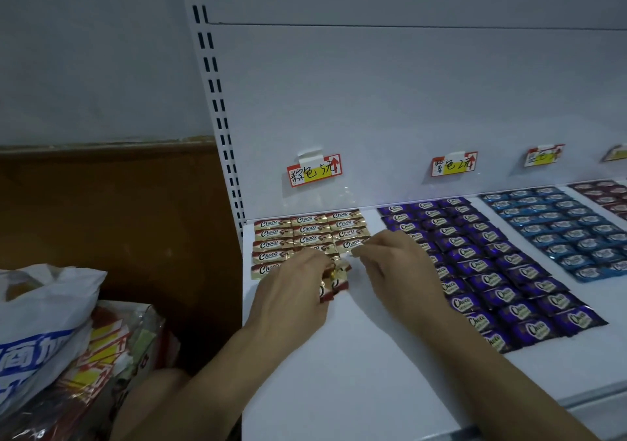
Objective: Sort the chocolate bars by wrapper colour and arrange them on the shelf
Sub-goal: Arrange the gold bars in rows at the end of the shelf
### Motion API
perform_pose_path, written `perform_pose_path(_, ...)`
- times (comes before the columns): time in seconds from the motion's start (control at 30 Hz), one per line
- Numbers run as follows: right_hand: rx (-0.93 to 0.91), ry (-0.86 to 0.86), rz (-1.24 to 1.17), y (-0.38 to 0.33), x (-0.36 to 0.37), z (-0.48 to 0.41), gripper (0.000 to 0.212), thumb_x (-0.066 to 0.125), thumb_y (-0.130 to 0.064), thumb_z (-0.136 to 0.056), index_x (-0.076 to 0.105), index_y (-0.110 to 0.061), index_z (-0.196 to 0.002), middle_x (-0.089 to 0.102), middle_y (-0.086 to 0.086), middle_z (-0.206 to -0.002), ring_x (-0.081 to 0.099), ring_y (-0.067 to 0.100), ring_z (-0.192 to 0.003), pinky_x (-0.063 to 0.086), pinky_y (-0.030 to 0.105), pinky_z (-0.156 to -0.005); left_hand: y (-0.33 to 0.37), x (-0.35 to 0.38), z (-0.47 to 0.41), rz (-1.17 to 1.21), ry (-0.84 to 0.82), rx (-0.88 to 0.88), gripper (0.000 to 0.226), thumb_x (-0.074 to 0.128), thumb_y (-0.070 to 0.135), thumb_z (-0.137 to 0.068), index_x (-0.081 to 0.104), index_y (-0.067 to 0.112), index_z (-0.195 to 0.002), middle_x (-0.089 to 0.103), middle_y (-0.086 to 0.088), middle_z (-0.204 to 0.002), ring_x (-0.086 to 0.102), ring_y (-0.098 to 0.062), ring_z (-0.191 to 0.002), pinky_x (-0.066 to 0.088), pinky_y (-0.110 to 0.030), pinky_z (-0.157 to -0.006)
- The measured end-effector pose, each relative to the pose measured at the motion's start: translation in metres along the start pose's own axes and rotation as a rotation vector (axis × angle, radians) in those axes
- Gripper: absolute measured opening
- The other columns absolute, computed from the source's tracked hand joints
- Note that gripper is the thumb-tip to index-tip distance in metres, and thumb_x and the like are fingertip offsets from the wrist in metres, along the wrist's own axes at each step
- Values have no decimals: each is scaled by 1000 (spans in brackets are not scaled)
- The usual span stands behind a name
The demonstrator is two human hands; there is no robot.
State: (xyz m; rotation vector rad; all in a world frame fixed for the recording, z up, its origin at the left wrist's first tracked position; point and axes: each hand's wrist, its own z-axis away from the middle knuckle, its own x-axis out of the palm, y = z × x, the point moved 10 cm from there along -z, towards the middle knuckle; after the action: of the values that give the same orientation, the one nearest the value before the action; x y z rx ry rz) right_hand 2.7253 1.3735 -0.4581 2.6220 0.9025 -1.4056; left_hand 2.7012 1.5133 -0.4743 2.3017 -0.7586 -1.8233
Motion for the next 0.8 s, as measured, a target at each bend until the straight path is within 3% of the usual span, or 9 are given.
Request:
perform_pose_path(0.1,-22,32,68,-5,5,3,32,78,4,-69,80,-15,-95,68,3,-86,63,30,-77,52,36,-58,5,5,0,-80,-27,14,46,68,23,-88,56,28,-133,55,11,-136,56,-15,-120,51,-30,-94)
perform_pose_path(0.2,6,14,92,-2,9,4,35,86,1,-60,80,-18,-89,68,2,-81,63,27,-71,51,32,-53,7,10,0,-125,-68,-6,44,62,27,-94,48,27,-136,53,9,-139,54,-14,-122,46,-26,-97)
perform_pose_path(0.37,57,-49,90,5,21,6,32,86,-3,-69,80,-21,-95,69,-2,-84,63,24,-77,49,29,-56,4,9,1,-161,-78,-36,41,57,27,-96,48,27,-136,56,8,-137,55,-15,-122,45,-26,-97)
perform_pose_path(0.47,90,-15,100,5,14,12,17,80,-10,-77,78,-17,-93,69,0,-88,61,25,-86,50,31,-64,6,10,2,-170,-85,-42,41,58,27,-96,48,27,-136,57,8,-136,56,-16,-121,47,-27,-97)
perform_pose_path(0.63,159,-23,123,11,19,19,4,72,-19,-82,74,-22,-83,63,-5,-84,54,18,-80,42,28,-60,5,7,1,-166,-79,-51,41,56,27,-97,47,27,-137,56,8,-136,56,-16,-120,47,-27,-96)
perform_pose_path(0.8,153,-31,91,11,23,19,10,71,-15,-81,76,-20,-88,64,-5,-86,57,19,-80,49,32,-59,6,7,2,-169,-78,-44,40,56,27,-97,46,26,-137,56,8,-136,55,-15,-121,46,-25,-96)
